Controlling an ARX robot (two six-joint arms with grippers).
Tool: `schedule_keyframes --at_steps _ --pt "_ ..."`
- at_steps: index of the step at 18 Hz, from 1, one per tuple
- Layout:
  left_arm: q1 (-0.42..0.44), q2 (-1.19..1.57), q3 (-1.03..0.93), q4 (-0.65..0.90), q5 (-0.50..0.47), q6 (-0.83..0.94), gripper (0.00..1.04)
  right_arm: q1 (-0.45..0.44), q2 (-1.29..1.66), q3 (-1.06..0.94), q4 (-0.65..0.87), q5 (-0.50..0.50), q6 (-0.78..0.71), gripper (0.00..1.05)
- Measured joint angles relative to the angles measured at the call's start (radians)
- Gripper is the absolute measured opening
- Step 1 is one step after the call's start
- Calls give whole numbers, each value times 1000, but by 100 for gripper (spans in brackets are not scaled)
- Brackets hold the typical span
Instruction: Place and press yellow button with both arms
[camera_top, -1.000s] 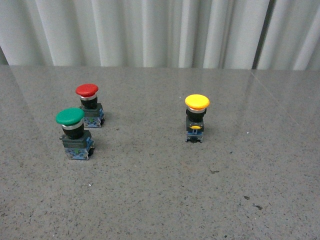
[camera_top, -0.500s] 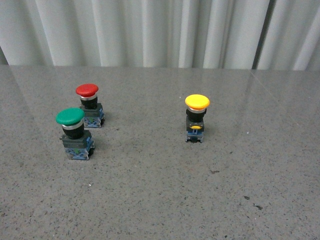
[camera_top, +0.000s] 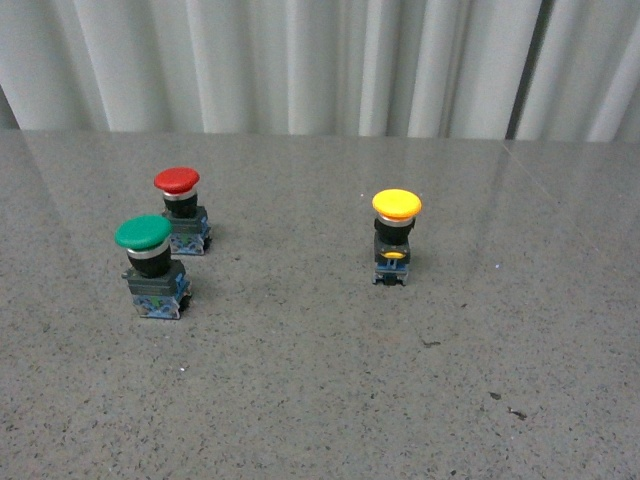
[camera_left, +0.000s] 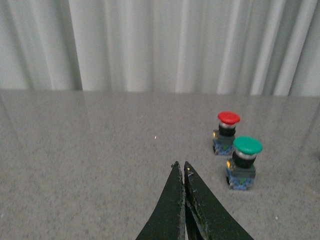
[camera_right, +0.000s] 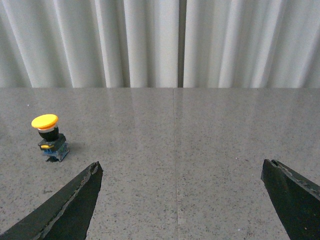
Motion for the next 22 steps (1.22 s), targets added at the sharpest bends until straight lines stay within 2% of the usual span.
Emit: schedule_keyframes --at_steps 10,19,22 --pt "0 -1 -5 -12 3 0 3 0 0 0 0 0 0 98" --pt "0 -1 -5 -12 2 0 99 0 0 0 0 0 0 98" --pt "0 -1 -5 -12 2 0 98 0 0 0 0 0 0 98"
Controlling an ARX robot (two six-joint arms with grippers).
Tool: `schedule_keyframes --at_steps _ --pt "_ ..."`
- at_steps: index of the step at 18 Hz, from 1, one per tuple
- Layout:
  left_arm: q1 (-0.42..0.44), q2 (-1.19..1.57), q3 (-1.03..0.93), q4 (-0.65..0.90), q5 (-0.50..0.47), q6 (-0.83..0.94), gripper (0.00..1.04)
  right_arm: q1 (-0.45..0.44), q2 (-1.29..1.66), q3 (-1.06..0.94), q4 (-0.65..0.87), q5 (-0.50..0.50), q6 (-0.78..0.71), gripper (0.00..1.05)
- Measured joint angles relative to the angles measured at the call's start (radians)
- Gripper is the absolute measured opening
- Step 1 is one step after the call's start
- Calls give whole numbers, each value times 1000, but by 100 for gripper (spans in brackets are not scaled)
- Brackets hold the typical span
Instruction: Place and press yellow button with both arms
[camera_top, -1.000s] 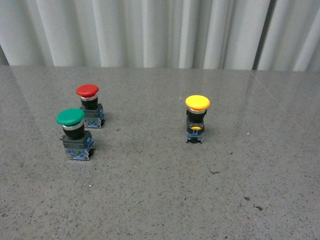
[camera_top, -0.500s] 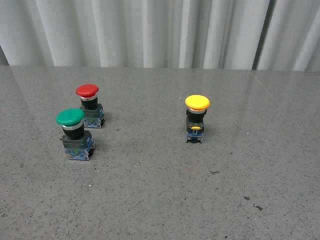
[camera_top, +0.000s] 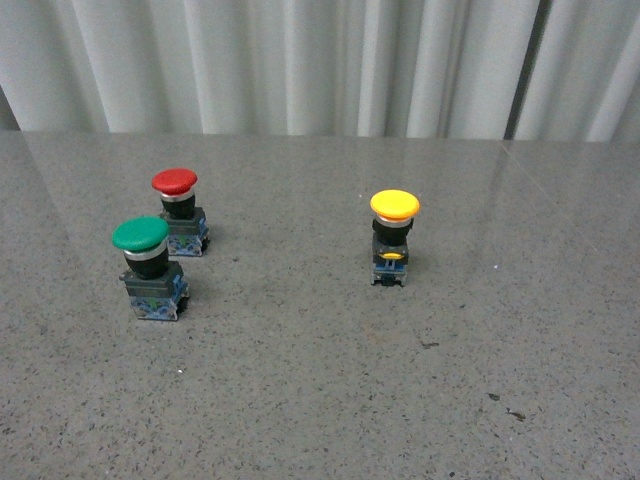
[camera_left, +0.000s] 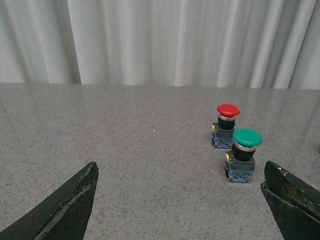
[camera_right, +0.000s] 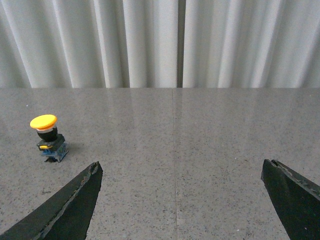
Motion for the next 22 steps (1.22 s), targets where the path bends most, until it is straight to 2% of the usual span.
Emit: schedule_keyframes --at_steps 4,5,7,10,12,17,20,22 --pt "0 0 0 0 0 0 98 -4 3 2 -12 -13 11 98" --pt "0 0 0 0 0 0 98 -42 68 11 1 -105 70 98" --pt "0 0 0 0 0 0 98 -18 301 68 207 -155 146 98" --pt "0 0 0 0 0 0 98 97 711 229 558 -175 151 98" --pt "0 0 0 0 0 0 98 162 981 350 678 -186 148 98" --pt "0 0 0 0 0 0 98 303 1515 764 566 -172 151 98" --pt "0 0 0 0 0 0 98 356 1638 941 470 -152 129 98" --pt "0 0 0 0 0 0 98 389 1666 988 407 -145 94 98"
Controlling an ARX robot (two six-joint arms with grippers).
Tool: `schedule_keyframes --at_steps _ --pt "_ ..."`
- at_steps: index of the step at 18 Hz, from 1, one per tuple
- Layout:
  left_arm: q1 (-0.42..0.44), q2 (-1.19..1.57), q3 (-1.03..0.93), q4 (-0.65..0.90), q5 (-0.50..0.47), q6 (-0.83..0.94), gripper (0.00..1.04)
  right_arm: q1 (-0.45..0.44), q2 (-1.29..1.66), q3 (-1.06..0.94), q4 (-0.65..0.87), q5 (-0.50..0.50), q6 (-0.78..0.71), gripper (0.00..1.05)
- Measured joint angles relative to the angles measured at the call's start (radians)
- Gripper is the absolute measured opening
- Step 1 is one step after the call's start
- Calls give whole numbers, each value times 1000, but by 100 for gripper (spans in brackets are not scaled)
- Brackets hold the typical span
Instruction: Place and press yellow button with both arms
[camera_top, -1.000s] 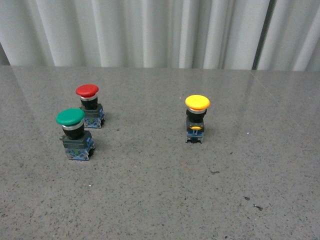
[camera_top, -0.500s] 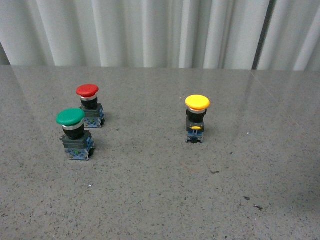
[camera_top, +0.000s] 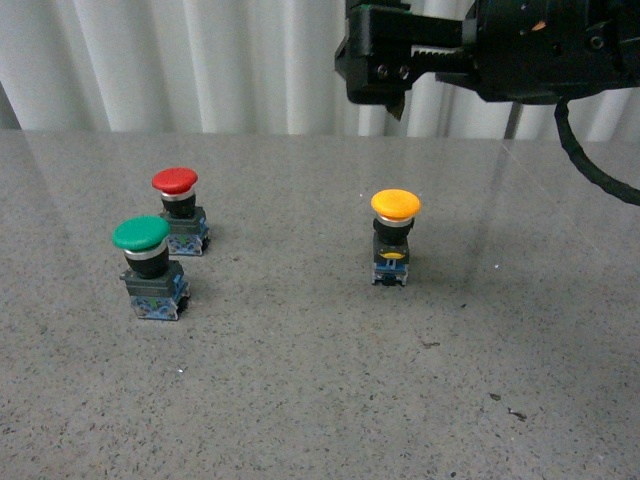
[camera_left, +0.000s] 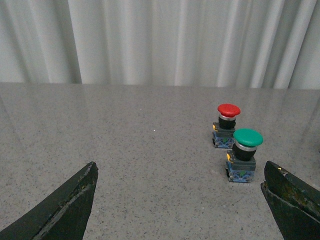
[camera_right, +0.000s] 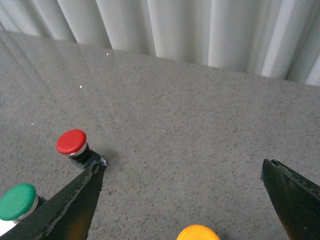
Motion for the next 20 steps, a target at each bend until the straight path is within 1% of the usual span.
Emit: schedule_keyframes --at_steps 1,3,5,6,7,8,9,10,15,20 --pt "0 0 0 0 0 0 98 13 5 3 -22 3 -19 92" --pt "0 0 0 0 0 0 98 32 12 5 -47 11 -55 72" --pt "0 0 0 0 0 0 98 31 24 10 -76 19 -95 50" --pt "0 0 0 0 0 0 98 31 41 22 -117 27 -114 33" --pt "0 0 0 0 0 0 98 33 51 23 -132 27 -121 24" --pt "0 0 0 0 0 0 98 37 58 24 -143 27 -124 19" --pt "0 0 0 0 0 0 98 43 66 26 -161 29 -133 6" --pt "0 0 0 0 0 0 98 49 75 30 -171 30 -143 2" --pt "0 0 0 0 0 0 98 39 93 46 -212 32 -144 2" --pt "0 0 0 0 0 0 98 22 93 46 -217 24 -144 2"
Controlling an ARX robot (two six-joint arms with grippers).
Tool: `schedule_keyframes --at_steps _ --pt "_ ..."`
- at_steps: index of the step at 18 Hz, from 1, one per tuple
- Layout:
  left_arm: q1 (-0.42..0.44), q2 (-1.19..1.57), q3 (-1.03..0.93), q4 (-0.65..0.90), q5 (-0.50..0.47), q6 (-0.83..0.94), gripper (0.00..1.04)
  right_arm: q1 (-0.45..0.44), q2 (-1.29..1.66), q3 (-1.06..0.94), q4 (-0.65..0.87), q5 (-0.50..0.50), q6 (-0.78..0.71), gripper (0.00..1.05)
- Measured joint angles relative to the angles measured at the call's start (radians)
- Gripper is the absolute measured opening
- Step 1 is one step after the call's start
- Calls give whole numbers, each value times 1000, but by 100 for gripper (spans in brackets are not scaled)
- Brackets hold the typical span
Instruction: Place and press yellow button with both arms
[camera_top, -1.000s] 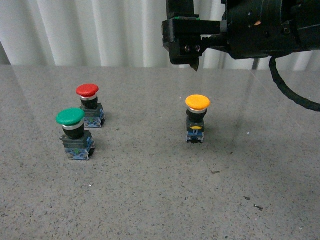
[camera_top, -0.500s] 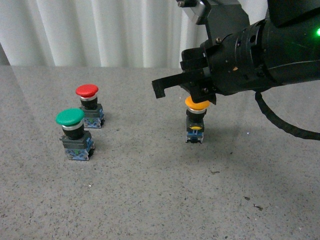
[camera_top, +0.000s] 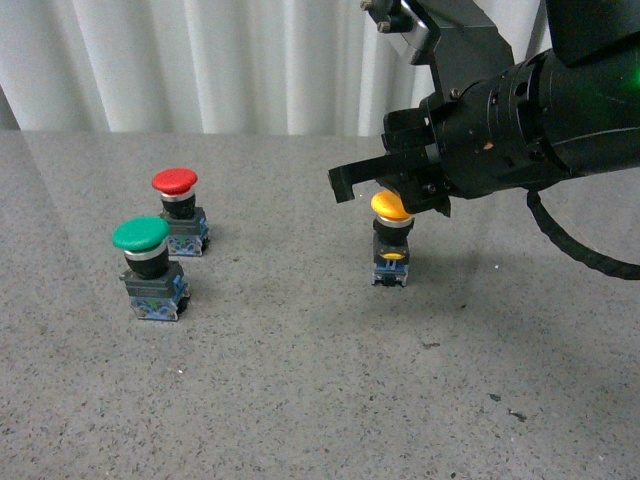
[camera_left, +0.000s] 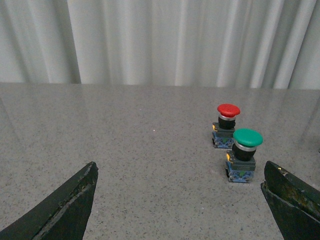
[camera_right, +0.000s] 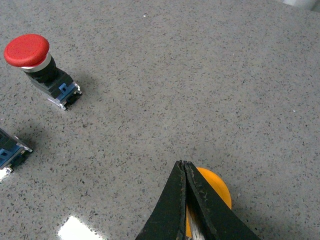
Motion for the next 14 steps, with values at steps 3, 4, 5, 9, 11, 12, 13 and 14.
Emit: schedule_keyframes --at_steps 3,4,5,9,11,12,13,14 --pt "0 0 0 0 0 0 98 -1 1 -5 -3 -7 -1 2" --pt "0 0 0 0 0 0 98 -1 2 -8 -8 -9 -2 2" --pt "0 0 0 0 0 0 98 0 3 -13 -13 -10 -3 2" --pt "0 0 0 0 0 0 98 0 3 -17 -18 -11 -5 2" --pt "0 0 0 0 0 0 98 0 3 -17 -21 -12 -6 2" --pt "0 0 0 0 0 0 98 -1 6 -16 -22 -14 -6 2" --pt "0 0 0 0 0 0 98 -2 11 -15 -23 -14 -5 2" --pt "0 0 0 0 0 0 98 -6 18 -8 -29 -18 -2 2"
